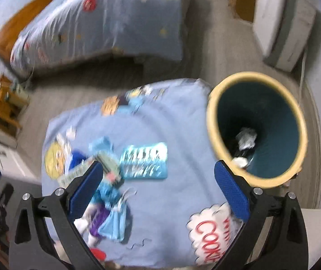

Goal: Collect trash
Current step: 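Grasp the blue glove with the right gripper while left approaches the COLTALIN box, then grasp the COLTALIN medicine box with the left gripper and lift it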

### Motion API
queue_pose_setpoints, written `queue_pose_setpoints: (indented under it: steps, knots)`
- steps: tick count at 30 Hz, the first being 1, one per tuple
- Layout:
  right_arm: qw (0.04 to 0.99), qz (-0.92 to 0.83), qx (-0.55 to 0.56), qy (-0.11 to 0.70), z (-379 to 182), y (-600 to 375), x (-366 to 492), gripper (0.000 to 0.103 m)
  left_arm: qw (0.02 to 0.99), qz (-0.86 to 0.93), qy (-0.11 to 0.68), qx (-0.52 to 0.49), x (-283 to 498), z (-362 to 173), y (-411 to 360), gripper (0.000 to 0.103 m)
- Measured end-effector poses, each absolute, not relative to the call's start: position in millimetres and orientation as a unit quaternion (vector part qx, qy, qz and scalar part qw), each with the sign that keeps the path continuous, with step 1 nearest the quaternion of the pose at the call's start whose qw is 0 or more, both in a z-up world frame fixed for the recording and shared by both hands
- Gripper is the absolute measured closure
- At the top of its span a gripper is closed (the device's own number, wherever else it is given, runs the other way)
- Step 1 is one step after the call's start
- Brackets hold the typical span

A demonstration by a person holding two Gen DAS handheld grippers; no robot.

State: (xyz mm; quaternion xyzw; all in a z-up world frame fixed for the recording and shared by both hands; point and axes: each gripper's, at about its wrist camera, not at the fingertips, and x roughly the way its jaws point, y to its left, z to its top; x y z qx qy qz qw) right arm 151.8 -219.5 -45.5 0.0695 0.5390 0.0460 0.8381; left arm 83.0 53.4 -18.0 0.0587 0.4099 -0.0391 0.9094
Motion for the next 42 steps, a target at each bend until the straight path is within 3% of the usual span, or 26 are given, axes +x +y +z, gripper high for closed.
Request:
queue_pose_setpoints:
  steps: [4,14,19,21,24,26,35,42]
  knots:
    - [0.834,0.059,0.016,0.548,-66.2,-185.4,140.8,0.006,0.9,-0.025,0.43,0.069,85.0,-29.1,65.2,0.006]
    - [0.798,0.124,0.017,0.589,-129.0,-119.3,129.9,0.008,0.889,-0.012,0.456,0.035,92.6,-49.0,88.6,0.006]
    - [0.793,0.141,-0.001,0.592,-139.0,-97.7,133.2,0.026,0.879,-0.01,0.473,0.063,97.1,-65.9,88.8,0.006]
    - [0.789,0.152,0.003,0.595,-140.0,-94.8,135.3,0.052,0.877,-0.017,0.475,0.071,98.7,-68.7,86.2,0.006]
    - [0.787,0.156,-0.004,0.597,-134.7,-94.7,134.4,0.068,0.874,-0.026,0.479,0.077,101.0,-71.6,81.6,0.006]
    - [0.79,0.152,-0.011,0.595,-124.1,-99.5,136.0,0.073,0.872,-0.036,0.482,0.077,102.3,-73.7,76.8,0.006]
    - [0.811,0.146,-0.043,0.564,-56.2,-148.2,148.7,0.074,0.868,-0.093,0.474,0.117,114.7,-84.9,27.1,0.006]
    - [0.813,0.117,0.059,0.567,-62.7,-208.0,168.4,0.074,0.874,-0.152,0.444,0.126,122.1,-95.9,-16.1,0.006]
